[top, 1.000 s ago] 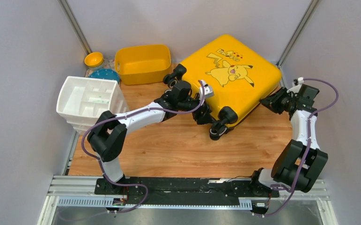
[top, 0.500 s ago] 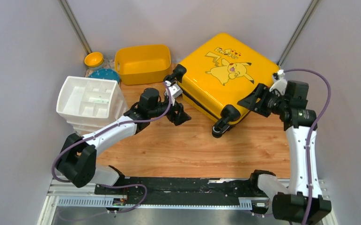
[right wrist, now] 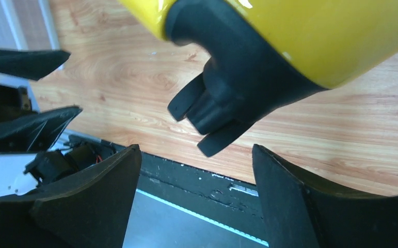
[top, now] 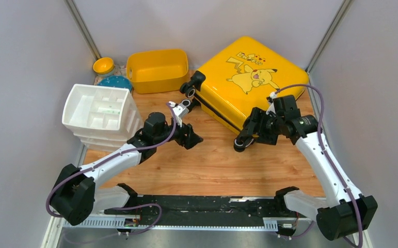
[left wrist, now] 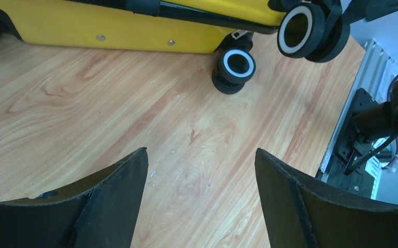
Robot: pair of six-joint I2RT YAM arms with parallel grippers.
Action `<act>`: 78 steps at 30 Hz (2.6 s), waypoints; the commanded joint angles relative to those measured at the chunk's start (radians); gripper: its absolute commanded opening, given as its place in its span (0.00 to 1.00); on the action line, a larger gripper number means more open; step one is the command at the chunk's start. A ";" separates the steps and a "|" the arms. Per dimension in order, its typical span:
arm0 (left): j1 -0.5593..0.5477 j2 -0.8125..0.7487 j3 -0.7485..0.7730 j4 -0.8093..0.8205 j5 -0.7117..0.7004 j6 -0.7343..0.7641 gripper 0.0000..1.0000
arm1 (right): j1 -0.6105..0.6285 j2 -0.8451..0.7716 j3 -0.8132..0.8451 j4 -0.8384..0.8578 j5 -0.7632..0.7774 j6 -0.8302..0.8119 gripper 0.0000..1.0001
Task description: Open, take out, and arrange the luggage
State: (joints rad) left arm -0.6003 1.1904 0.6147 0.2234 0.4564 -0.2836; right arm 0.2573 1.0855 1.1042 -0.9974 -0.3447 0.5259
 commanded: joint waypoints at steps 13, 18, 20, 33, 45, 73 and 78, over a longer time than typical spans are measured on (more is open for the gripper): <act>0.000 -0.026 -0.015 0.090 -0.037 -0.101 0.85 | 0.120 0.099 -0.046 0.194 0.210 0.263 0.90; 0.000 -0.035 -0.065 0.116 -0.061 -0.186 0.85 | 0.120 0.117 -0.063 0.209 0.185 0.253 0.78; 0.000 -0.060 -0.127 0.190 -0.050 -0.210 0.85 | 0.120 0.110 -0.061 0.229 0.161 0.200 0.58; -0.003 -0.088 -0.316 0.473 -0.032 -0.049 0.86 | 0.112 0.017 0.118 0.253 0.213 -0.015 0.00; -0.179 0.142 -0.274 0.780 -0.177 0.191 0.76 | 0.067 0.016 0.082 0.220 0.263 0.009 0.00; -0.450 0.865 0.229 1.220 -0.338 0.300 0.44 | 0.033 -0.062 -0.014 0.198 0.167 0.052 0.00; -0.466 0.908 0.267 1.234 -0.358 0.307 0.43 | 0.033 -0.078 -0.021 0.184 0.173 0.045 0.00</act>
State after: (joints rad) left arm -1.0500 2.0762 0.8349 1.2842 0.1089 0.0086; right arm 0.2821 1.0695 1.0698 -0.8825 -0.1444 0.6838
